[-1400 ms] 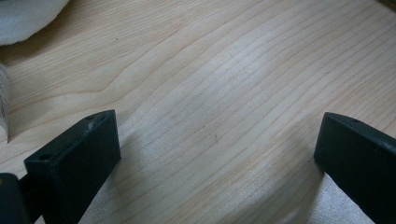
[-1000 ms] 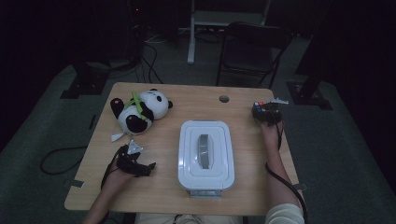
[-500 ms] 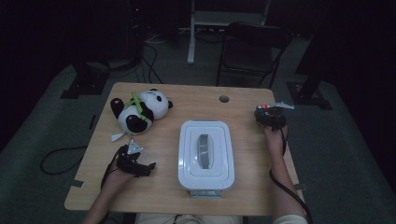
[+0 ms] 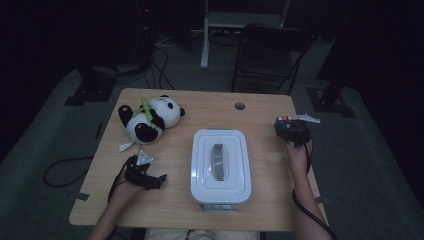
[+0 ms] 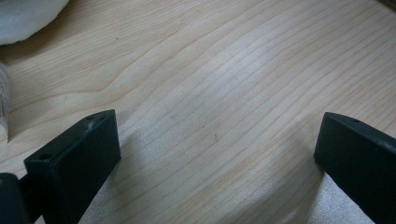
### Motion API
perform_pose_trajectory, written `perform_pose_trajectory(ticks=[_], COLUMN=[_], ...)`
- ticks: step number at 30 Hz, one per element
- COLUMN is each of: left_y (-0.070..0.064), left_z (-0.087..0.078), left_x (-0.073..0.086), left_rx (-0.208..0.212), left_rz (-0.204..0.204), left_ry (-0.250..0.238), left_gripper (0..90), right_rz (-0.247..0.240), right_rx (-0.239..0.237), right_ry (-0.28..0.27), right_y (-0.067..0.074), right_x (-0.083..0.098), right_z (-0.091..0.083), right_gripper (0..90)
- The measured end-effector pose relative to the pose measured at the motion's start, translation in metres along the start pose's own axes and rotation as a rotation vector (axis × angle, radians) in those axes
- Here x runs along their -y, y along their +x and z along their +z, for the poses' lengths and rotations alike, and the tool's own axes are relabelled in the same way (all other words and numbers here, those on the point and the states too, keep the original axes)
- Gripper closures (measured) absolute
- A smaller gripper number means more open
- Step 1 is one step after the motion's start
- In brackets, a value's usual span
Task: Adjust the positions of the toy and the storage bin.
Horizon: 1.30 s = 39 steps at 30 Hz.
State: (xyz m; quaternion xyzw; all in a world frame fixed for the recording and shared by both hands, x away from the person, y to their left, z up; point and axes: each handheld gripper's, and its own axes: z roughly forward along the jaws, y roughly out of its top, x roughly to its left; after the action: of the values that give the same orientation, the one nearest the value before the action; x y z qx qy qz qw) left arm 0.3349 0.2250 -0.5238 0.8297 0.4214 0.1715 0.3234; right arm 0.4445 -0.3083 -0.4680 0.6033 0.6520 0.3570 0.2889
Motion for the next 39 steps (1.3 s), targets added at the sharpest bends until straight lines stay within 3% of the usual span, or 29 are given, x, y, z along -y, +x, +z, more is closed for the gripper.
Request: perform_pose_trajectory(ticks=[25, 39], left_y=[0.0, 0.0], left_z=[0.0, 0.0], left_x=[0.0, 0.0], left_rx=[0.0, -0.001], left_rz=[-0.004, -0.003], left_ry=[-0.004, -0.004], left_gripper=[1.0, 1.0], right_rz=[-0.003, 0.009], right_rx=[-0.05, -0.04], right_ry=[-0.018, 0.013], right_y=[0.011, 0.008], right_x=[0.035, 0.063], right_z=[-0.054, -0.075], right_gripper=[33.3, 33.3])
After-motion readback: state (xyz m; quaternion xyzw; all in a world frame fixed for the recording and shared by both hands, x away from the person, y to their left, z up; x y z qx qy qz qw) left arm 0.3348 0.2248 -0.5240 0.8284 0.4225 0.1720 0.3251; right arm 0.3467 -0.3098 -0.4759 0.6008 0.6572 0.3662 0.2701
